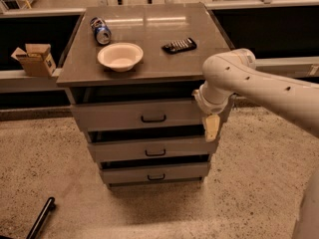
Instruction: Open top drawer
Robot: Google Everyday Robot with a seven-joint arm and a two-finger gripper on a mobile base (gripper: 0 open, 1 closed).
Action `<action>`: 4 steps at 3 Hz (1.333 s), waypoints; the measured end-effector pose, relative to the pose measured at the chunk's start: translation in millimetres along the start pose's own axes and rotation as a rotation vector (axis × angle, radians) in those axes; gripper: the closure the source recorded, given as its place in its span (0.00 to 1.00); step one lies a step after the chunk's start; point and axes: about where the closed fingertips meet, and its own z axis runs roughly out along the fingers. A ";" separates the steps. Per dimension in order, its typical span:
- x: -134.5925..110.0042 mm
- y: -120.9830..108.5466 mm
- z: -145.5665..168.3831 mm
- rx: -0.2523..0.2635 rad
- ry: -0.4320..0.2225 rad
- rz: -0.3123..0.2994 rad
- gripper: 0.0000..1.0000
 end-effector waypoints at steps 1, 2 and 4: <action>-1.9 -12.3 14.3 -0.030 -0.002 -0.023 0.00; -6.5 -18.0 16.7 -0.079 -0.052 -0.026 0.11; -19.3 8.2 -7.6 -0.190 -0.166 -0.052 0.22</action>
Offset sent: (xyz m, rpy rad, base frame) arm 0.0263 0.0193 -0.0034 0.0847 0.1504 0.0660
